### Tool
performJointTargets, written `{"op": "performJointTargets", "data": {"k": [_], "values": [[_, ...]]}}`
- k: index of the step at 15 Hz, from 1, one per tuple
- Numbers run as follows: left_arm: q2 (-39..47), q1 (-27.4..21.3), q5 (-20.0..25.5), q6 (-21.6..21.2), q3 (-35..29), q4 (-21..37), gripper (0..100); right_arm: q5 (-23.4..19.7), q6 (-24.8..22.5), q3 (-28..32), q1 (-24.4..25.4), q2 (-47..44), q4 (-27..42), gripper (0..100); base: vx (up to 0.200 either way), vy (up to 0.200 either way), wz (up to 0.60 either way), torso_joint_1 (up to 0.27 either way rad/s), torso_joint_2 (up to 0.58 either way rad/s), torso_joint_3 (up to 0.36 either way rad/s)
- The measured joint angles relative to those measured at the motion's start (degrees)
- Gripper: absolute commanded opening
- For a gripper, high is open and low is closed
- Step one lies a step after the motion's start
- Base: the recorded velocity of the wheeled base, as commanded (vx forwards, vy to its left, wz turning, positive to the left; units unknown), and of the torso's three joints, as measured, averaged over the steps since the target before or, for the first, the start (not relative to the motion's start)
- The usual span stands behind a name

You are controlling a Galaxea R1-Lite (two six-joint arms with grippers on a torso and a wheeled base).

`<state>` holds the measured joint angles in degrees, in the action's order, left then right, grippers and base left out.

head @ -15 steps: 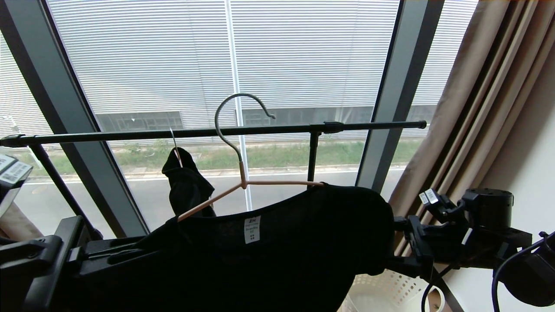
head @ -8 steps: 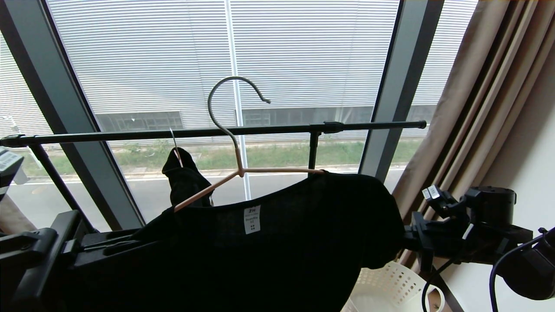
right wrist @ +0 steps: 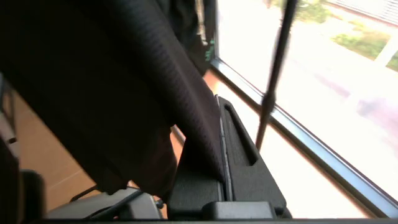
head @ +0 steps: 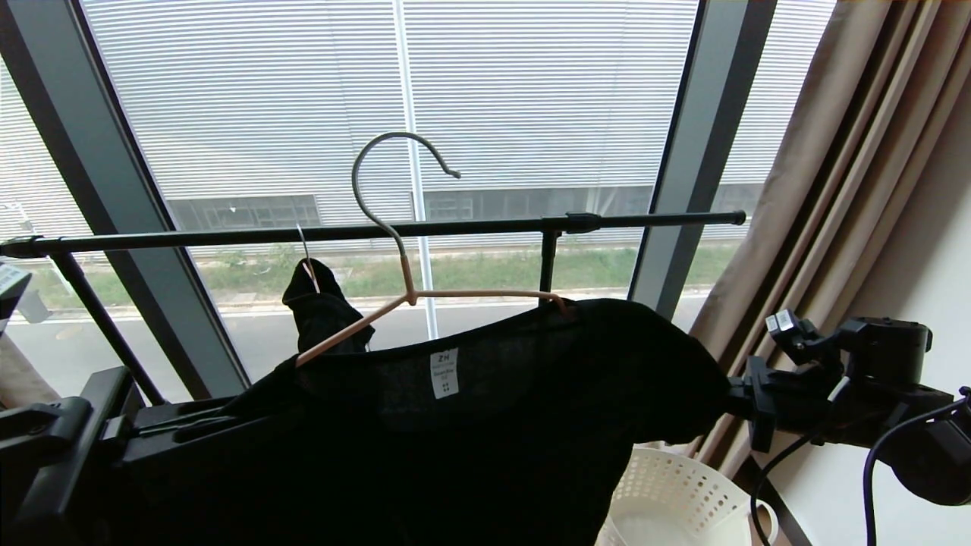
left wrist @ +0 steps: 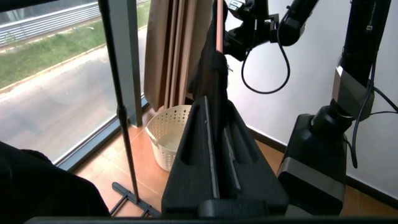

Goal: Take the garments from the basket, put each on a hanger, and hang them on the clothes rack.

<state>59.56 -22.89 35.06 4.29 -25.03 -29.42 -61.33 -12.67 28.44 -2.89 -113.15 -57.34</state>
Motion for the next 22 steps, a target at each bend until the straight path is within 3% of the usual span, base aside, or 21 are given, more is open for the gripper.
{"op": "performJointTargets", "data": {"k": [4, 5, 15, 17, 19, 22], "values": [[0.0, 0.1, 0.0, 0.0, 0.1, 0.0, 0, -0.1, 0.0, -0.5, 0.2, 0.1, -0.1, 0, 0.000, 0.000, 0.00, 0.000, 0.00, 0.000], [0.0, 0.1, -0.1, 0.1, 0.2, 0.0, 0, -0.1, 0.0, -0.9, 0.3, 0.3, -0.1, 100, 0.000, 0.000, 0.00, 0.000, 0.00, 0.000], [0.7, 7.3, -0.1, -0.2, 0.9, 0.1, 0, 0.5, -5.3, -2.7, 2.2, 3.8, 0.2, 100, 0.000, 0.000, 0.00, 0.000, 0.00, 0.000], [1.4, 8.3, -0.1, -0.2, 0.9, 0.2, 0, 4.4, -3.9, -3.1, 3.9, 6.3, 0.5, 100, 0.000, 0.000, 0.00, 0.000, 0.00, 0.000], [2.2, 8.7, -0.2, -0.2, 0.8, 0.2, 0, 11.7, -0.7, -3.6, 7.0, 9.4, 0.5, 100, 0.000, 0.000, 0.00, 0.000, 0.00, 0.000], [2.8, 8.8, -0.8, -0.2, 0.7, 0.6, 0, 18.4, 4.5, -3.9, 11.5, 13.2, 0.2, 100, 0.000, 0.000, 0.00, 0.000, 0.00, 0.000]]}}
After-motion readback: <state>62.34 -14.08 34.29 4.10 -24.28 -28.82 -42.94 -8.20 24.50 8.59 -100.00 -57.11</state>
